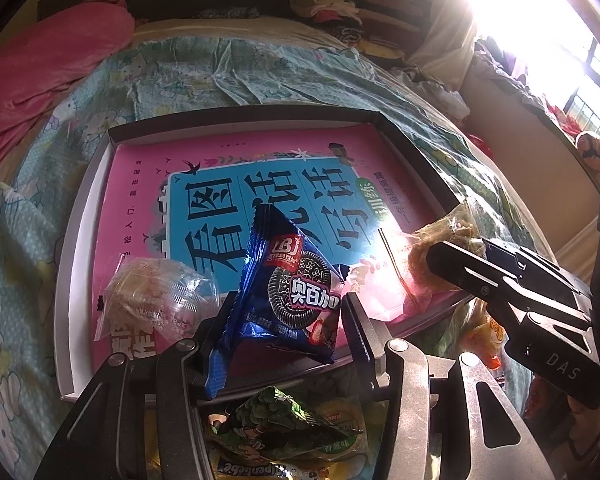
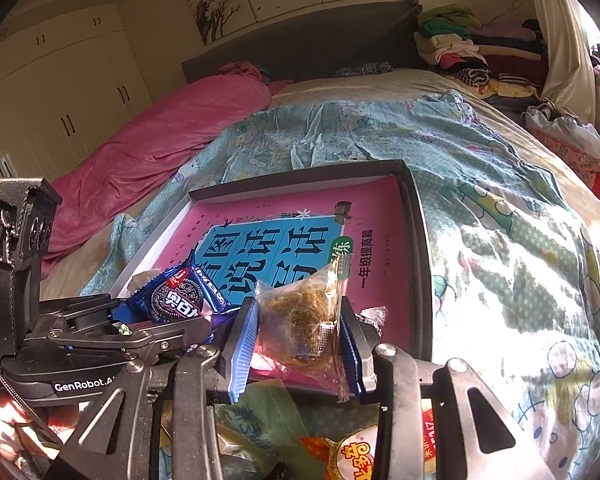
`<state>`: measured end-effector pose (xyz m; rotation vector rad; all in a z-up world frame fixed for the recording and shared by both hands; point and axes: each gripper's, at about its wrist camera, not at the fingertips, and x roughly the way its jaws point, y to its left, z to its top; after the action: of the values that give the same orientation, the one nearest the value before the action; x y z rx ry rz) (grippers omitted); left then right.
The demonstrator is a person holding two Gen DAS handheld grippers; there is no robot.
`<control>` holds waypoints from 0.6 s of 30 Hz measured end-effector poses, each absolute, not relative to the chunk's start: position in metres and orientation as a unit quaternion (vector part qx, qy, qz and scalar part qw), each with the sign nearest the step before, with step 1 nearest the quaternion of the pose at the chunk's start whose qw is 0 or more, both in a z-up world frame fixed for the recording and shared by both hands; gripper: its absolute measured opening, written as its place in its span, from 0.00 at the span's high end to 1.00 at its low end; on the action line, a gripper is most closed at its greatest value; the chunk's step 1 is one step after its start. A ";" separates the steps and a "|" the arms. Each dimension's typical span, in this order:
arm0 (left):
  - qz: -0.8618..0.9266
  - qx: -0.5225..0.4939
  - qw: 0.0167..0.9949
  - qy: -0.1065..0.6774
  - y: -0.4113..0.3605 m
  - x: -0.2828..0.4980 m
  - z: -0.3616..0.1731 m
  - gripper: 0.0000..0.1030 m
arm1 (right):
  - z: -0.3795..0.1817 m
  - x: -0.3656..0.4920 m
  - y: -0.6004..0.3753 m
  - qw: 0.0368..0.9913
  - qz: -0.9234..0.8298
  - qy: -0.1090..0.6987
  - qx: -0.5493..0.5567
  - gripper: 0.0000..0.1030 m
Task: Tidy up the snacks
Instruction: 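Lower the floss bag into the tray and open the right tool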
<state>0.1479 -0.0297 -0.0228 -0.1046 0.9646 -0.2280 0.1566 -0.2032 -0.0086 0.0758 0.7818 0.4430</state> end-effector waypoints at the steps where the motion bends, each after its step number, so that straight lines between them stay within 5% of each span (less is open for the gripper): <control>1: -0.109 -0.050 0.878 0.463 -0.030 0.148 -0.023 0.49 | -0.009 0.156 -0.203 0.900 0.215 0.378 0.036 0.62; 18: -0.109 -0.051 0.879 0.462 -0.027 0.146 -0.022 0.50 | -0.012 0.154 -0.193 0.896 0.224 0.383 0.011 0.62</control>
<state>0.1460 -0.0273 -0.0222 -0.1053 0.9628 -0.2264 0.1537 -0.1935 -0.0118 0.0226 0.7944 0.4632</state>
